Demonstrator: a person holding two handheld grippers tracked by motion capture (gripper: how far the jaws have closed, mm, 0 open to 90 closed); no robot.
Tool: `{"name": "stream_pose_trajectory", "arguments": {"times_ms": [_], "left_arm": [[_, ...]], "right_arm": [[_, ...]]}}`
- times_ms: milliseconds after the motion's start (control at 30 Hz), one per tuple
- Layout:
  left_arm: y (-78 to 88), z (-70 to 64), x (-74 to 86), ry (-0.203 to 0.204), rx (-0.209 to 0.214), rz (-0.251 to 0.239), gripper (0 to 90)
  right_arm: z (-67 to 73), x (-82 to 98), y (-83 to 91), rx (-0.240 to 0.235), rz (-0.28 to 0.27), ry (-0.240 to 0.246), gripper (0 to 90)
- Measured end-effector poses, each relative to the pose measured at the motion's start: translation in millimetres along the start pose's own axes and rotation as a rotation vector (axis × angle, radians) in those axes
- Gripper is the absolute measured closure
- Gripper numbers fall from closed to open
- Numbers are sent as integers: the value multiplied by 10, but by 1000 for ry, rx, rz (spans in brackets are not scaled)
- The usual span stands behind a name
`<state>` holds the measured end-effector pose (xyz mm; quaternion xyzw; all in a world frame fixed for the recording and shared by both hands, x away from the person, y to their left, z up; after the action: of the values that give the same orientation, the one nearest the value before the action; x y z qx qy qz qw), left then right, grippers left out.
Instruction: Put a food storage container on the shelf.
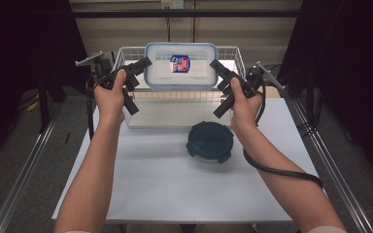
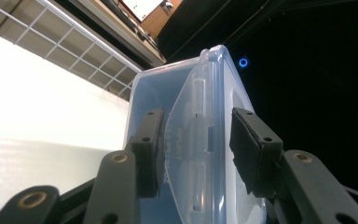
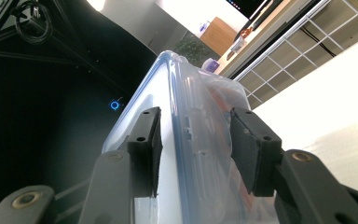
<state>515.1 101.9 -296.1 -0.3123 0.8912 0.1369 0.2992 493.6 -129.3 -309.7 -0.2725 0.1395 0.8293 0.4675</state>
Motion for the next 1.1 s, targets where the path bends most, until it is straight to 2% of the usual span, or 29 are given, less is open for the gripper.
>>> {"name": "stream_pose_trajectory", "arguments": {"times_ms": [67,100,267,300,367,433,467,533,633,733,767,900,1100], "left_arm": [[-21,46,-7,-17,-6,8,563],[-45,43,-29,14,-7,-8,563],[-95,115,-67,21,-18,-9,563],[-93,132,-61,9,-22,6,563],[-119,133,-85,36,-19,-11,563],[-138,154,-95,42,-26,-16,563],[-138,174,-89,28,-32,-1,563],[-164,176,-100,38,-40,-5,563],[-187,193,-101,30,-46,5,563],[-226,210,-110,57,-52,-6,564],[-230,230,-102,43,-53,5,565],[-270,255,-110,69,-55,-3,567],[-317,297,-128,77,-62,-4,566]], "right_arm": [[-15,-17,-34,4,-1,4,548],[-24,-22,-52,9,-1,-1,548],[-77,-41,-136,27,3,-7,548],[-80,-47,-155,28,3,-12,548],[-88,-59,-186,32,4,-14,547],[-95,-76,-213,36,2,-8,547],[-109,-79,-230,40,7,-11,546],[-130,-92,-263,47,9,-16,544],[-161,-108,-298,55,9,-17,541],[-200,-127,-331,62,3,-23,539],[-215,-126,-341,66,7,-35,539],[-255,-152,-382,79,5,-45,538],[-290,-169,-422,86,4,-50,539]]}}
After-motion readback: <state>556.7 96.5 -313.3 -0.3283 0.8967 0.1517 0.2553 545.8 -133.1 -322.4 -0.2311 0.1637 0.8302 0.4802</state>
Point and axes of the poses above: each handheld gripper's, and its own axes: y roughly backward along the jaws, x roughly out of its underside, z roughly to its left, the point moved 10 cm from there along -y, roughly forward along the jaws, and after that the axes turned 3 degrees about z, right-handed, at the moved point
